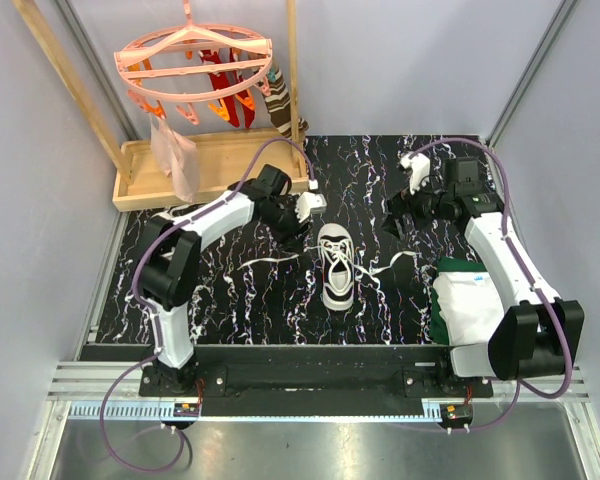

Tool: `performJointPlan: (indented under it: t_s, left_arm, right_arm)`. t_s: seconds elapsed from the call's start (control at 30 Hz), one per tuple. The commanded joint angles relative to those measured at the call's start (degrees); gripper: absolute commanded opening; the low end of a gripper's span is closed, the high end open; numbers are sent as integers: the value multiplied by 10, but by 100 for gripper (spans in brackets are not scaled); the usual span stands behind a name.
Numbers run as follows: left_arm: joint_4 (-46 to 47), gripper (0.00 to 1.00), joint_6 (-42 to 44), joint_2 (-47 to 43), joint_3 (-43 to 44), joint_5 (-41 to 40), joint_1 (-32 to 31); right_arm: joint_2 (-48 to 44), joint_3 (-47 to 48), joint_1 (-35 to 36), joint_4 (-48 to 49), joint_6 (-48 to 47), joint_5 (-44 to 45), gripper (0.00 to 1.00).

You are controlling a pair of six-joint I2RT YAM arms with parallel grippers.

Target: Tie the shoes

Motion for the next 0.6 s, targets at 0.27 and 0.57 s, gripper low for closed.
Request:
performJointPlan:
  t_s: [0.27, 0.57]
  left_arm:
    - [42, 42, 38, 58, 47, 29, -8]
    - [26, 39, 55, 90, 74, 27, -18]
  right_arm:
    - [43, -32, 0, -65, -58, 1, 99]
    - [68, -22, 0, -73, -67, 11, 99]
